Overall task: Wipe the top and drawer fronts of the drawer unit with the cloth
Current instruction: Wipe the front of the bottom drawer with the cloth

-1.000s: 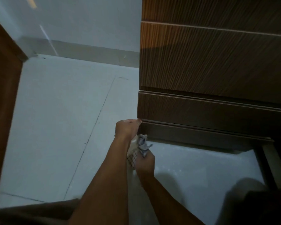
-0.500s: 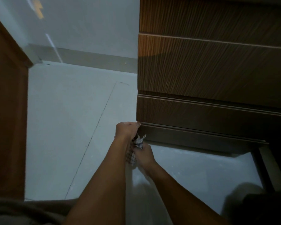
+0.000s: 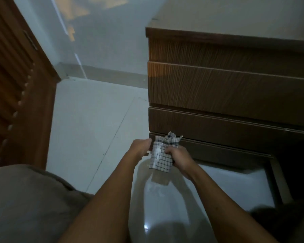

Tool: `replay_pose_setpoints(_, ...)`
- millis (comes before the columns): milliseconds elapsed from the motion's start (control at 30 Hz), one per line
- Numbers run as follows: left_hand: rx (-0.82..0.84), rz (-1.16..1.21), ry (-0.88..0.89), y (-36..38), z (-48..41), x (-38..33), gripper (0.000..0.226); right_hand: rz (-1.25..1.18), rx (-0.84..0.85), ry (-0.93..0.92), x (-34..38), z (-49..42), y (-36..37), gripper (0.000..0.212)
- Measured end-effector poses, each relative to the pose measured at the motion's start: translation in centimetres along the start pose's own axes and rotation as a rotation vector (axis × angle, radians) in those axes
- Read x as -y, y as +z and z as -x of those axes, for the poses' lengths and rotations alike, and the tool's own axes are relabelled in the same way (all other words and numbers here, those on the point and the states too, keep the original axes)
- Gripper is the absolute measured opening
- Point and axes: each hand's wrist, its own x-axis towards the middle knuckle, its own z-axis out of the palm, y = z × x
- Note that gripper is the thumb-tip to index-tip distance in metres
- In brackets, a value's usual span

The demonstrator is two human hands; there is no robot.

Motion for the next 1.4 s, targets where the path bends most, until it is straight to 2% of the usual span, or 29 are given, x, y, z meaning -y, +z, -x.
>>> replay_pose_setpoints(167,0.270,0.063,0.022,-0.5,3.7,-2.3,0.038,-0.019,0.073,-0.053,3.8,3.5,-2.0,0.029)
replay_pose_setpoints(300,0.343,0.093,0.158,-1.3,6.6,-4.7,0.035,0.029,0.119,-0.135,7.8,7.1,-3.7,0.022)
replay_pose_setpoints(433,0.335,0.064,0.309,-2.7,9.7,-7.9,0.028,0.139,0.121,-0.278,11.8,11.0,-4.7,0.021)
replay_pose_setpoints(667,0.271,0.033,0.579,-5.7,16.2,-14.4,0.034,0.289,0.132,-0.524,19.0,17.3,-6.2,0.017)
replay_pose_setpoints(833,0.203,0.110,0.732,-7.3,19.5,-19.2,0.025,0.296,0.075,-0.721,23.8,19.3,-6.6,0.016)
replay_pose_setpoints(933,0.131,0.154,0.784,-8.1,20.1,-22.0,0.014,0.238,0.043,-0.779,26.7,19.1,-6.6,0.028)
replay_pose_setpoints(1067,0.006,0.104,0.801,-9.0,19.3,-26.0,0.007,0.093,-0.006,-0.764,30.2,17.0,-6.0,0.049)
replay_pose_setpoints(1267,-0.156,-0.056,0.720,-9.7,15.5,-29.9,0.032,0.156,-0.099,-0.715,33.3,12.3,-4.8,0.040)
replay_pose_setpoints(1400,-0.231,-0.180,0.726,-9.3,12.9,-30.4,0.036,0.312,-0.222,-0.698,33.4,9.8,-4.2,0.037)
